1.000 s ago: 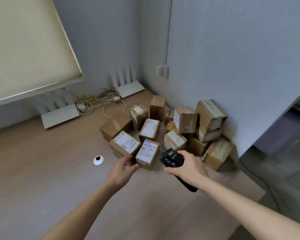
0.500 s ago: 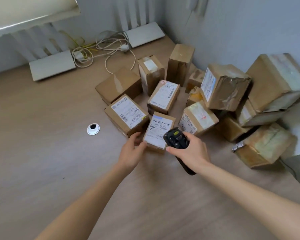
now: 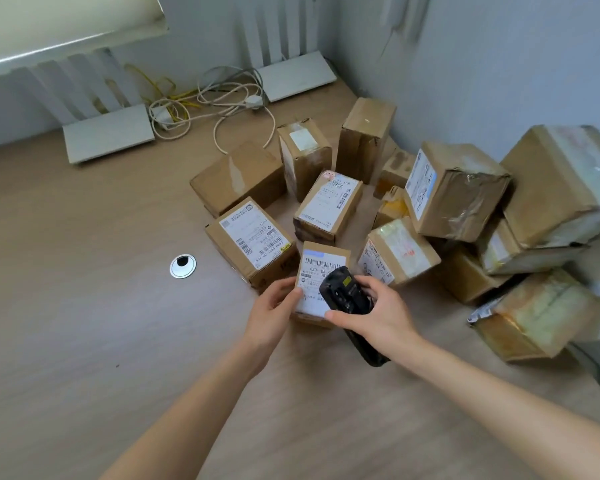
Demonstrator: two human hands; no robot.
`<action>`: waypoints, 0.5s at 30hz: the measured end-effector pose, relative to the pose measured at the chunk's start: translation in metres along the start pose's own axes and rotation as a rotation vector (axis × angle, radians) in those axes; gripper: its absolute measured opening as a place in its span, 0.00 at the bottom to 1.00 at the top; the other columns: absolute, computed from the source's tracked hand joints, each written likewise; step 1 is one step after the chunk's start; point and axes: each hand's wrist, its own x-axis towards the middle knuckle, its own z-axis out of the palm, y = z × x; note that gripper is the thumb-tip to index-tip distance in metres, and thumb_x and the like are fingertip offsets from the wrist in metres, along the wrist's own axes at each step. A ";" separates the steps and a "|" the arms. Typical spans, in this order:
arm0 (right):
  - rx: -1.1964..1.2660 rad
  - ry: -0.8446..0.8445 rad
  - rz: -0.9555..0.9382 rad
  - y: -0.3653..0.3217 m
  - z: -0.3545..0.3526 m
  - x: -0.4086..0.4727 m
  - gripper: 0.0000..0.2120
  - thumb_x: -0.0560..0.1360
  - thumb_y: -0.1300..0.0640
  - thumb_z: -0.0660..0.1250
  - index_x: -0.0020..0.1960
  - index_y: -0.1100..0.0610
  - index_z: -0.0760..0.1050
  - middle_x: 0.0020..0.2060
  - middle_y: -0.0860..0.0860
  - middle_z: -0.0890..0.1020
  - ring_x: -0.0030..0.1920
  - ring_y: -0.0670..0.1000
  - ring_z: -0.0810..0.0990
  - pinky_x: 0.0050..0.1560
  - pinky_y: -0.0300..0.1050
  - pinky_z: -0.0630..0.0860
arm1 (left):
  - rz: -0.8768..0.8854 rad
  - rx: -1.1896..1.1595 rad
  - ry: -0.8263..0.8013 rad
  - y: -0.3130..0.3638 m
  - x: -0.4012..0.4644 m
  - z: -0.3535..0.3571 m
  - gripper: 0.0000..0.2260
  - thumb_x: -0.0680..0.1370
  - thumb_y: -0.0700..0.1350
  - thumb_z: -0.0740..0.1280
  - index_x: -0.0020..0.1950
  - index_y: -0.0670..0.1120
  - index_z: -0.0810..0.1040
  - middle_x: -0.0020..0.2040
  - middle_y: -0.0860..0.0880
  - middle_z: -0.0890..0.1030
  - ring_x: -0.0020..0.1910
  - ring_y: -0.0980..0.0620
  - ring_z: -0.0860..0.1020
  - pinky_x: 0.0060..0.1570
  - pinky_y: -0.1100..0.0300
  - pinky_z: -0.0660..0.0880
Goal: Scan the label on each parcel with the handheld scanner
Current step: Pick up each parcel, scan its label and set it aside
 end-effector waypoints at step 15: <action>-0.071 0.007 -0.207 -0.065 -0.039 -0.129 0.36 0.53 0.35 0.83 0.59 0.36 0.77 0.53 0.37 0.85 0.56 0.38 0.82 0.58 0.39 0.79 | 0.219 0.067 -0.250 0.043 -0.130 -0.040 0.47 0.67 0.50 0.81 0.73 0.76 0.55 0.62 0.53 0.78 0.61 0.51 0.79 0.43 0.59 0.82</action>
